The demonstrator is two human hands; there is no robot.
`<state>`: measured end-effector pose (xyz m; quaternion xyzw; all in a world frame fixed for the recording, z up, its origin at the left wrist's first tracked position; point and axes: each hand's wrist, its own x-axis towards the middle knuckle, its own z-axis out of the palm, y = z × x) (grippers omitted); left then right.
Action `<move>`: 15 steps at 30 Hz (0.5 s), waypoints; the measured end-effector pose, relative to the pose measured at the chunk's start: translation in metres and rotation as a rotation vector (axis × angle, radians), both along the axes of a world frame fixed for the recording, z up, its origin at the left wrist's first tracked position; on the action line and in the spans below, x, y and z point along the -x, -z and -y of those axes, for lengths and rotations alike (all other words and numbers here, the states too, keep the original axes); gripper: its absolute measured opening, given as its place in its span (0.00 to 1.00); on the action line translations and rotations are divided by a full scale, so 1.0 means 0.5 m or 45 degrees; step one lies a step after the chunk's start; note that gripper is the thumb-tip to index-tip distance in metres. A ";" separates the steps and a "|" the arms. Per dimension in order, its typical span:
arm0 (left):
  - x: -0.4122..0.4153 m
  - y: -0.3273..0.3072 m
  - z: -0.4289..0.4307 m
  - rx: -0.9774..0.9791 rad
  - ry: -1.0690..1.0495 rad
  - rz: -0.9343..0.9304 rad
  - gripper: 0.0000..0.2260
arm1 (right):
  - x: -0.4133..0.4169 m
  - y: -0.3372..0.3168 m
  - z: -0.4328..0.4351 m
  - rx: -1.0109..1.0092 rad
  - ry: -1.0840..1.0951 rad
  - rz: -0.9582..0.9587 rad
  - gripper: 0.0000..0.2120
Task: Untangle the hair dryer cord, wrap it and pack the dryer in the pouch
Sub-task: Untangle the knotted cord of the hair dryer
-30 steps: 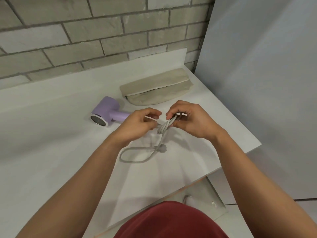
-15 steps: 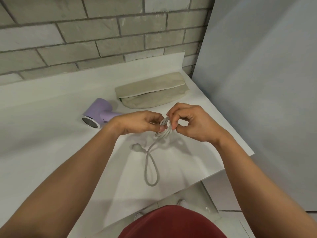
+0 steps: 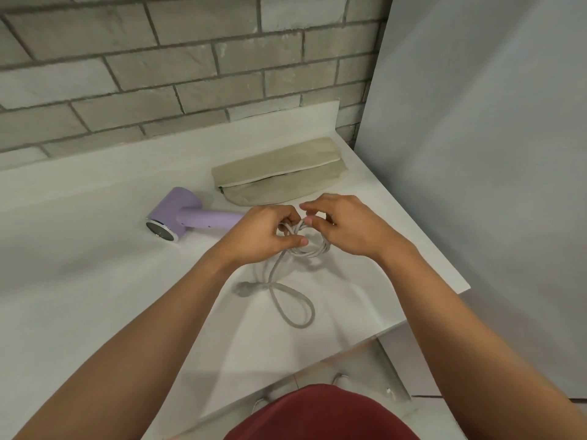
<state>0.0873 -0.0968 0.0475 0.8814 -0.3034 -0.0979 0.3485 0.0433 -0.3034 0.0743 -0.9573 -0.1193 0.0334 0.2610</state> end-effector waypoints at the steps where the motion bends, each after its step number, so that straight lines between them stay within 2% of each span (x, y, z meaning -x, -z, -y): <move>1: 0.003 -0.001 -0.001 -0.008 -0.009 0.036 0.12 | -0.003 -0.002 -0.003 0.009 -0.013 -0.065 0.18; 4: 0.008 -0.005 -0.005 0.026 -0.045 0.077 0.11 | -0.003 -0.010 -0.006 -0.069 -0.026 -0.194 0.16; 9: 0.010 -0.022 -0.009 0.092 -0.074 0.119 0.09 | 0.001 -0.004 0.004 -0.595 0.101 -0.255 0.05; 15: 0.002 -0.035 -0.023 0.011 -0.002 0.073 0.11 | 0.006 -0.005 -0.003 -0.834 0.176 -0.239 0.04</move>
